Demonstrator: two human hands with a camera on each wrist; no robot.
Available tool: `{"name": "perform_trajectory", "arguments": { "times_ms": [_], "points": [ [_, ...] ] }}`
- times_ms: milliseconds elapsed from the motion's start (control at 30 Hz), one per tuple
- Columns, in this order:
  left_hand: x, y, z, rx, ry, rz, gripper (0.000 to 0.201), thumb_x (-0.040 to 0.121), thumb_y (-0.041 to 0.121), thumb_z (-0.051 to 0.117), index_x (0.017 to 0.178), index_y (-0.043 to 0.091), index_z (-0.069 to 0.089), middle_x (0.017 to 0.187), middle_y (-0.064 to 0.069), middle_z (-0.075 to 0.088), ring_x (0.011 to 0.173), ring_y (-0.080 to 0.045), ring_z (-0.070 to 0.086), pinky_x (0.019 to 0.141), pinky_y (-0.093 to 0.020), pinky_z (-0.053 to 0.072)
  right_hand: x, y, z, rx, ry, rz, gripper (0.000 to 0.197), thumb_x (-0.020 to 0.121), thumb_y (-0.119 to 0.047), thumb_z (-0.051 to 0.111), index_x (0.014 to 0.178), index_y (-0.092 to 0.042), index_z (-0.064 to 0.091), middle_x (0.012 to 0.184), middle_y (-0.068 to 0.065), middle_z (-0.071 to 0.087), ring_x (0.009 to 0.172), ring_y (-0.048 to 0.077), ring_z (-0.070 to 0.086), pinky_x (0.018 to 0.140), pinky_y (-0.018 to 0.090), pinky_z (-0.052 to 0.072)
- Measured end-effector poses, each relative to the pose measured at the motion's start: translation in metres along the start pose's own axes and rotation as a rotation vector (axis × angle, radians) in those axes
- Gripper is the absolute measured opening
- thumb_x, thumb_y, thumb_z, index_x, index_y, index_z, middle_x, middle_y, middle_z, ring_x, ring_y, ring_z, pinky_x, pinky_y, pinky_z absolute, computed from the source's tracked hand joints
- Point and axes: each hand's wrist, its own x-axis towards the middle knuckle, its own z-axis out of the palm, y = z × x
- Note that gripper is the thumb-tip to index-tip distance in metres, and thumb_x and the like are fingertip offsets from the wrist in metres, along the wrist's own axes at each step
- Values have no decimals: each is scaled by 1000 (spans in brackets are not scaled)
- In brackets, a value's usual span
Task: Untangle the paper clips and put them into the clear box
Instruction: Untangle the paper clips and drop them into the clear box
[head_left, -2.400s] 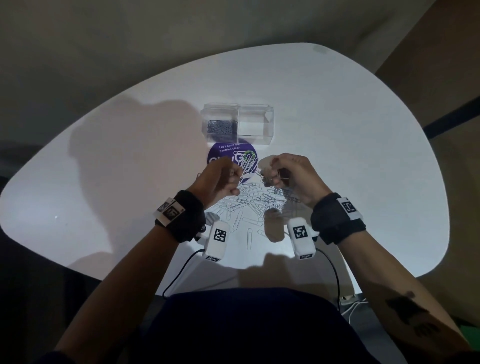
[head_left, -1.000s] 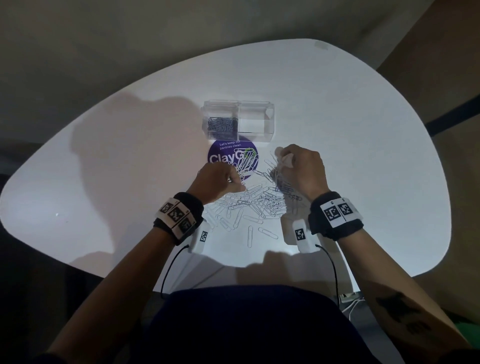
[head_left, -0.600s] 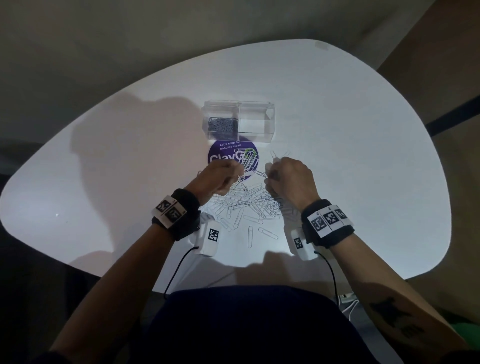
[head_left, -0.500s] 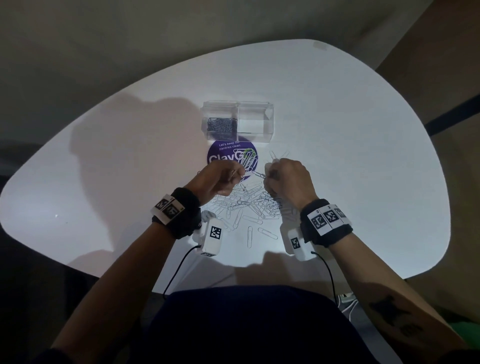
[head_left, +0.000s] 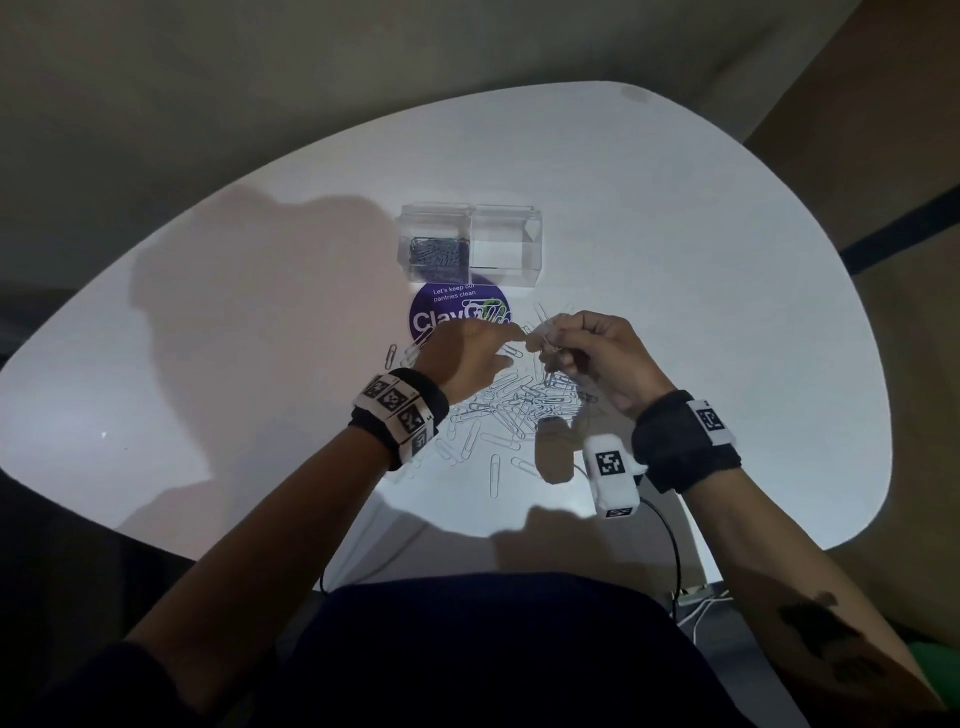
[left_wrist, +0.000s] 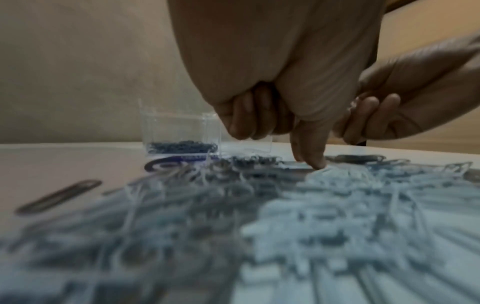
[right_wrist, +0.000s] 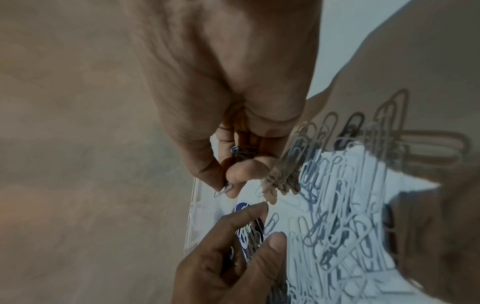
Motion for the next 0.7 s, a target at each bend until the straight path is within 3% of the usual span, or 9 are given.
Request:
{"name": "perform_trajectory", "arguments": {
  "times_ms": [100, 200, 333, 433, 500, 600, 700],
  "points": [
    [3, 4, 2, 1, 1, -22, 20, 84, 28, 73, 102, 19, 71, 88, -3, 75, 81, -24, 69, 70, -29, 49, 1, 3, -5, 37, 4, 40, 23, 89, 4, 62, 111, 7, 68, 97, 28, 65, 60, 15, 54, 58, 22, 49],
    [4, 10, 1, 7, -43, -100, 14, 88, 28, 68, 90, 14, 68, 79, -4, 70, 73, -22, 64, 62, -27, 42, -1, 2, -5, 67, -58, 57, 28, 91, 5, 55, 116, 6, 66, 99, 26, 63, 76, 27, 51, 62, 21, 51],
    [6, 12, 0, 238, -182, -62, 22, 98, 31, 53, 101, 11, 58, 88, -6, 67, 78, -25, 65, 60, -29, 42, -2, -3, 2, 141, -40, 98, 33, 92, 3, 45, 118, 11, 63, 89, 17, 58, 66, 17, 47, 56, 17, 50],
    [5, 16, -3, 319, -210, -41, 24, 101, 30, 45, 104, 8, 54, 85, -8, 65, 72, -26, 63, 56, -29, 36, 0, -2, 5, 188, -25, 153, 38, 94, -9, 42, 121, 11, 60, 76, 5, 56, 62, 13, 49, 56, 18, 50],
    [2, 14, -5, 80, -195, -126, 23, 100, 24, 44, 93, 6, 55, 78, -10, 61, 67, -27, 57, 57, -32, 38, 0, -1, 6, 199, -9, 161, 39, 94, -21, 47, 111, 10, 64, 72, 3, 55, 64, 16, 49, 61, 22, 49],
    [-2, 11, -14, -725, -185, -387, 27, 97, 14, 42, 72, 14, 49, 68, -2, 51, 55, -11, 42, 52, -26, 38, -2, 1, 6, 167, 38, 161, 26, 92, -26, 55, 80, -5, 66, 66, 5, 52, 67, 21, 47, 62, 28, 48],
    [-8, 14, -26, -1376, -233, -557, 24, 92, 15, 36, 68, 17, 40, 73, -10, 61, 49, -11, 35, 42, -21, 28, 0, 5, 9, 105, 68, 151, 29, 94, -28, 55, 78, -7, 67, 66, 6, 53, 67, 22, 50, 68, 34, 43]
  ]
}}
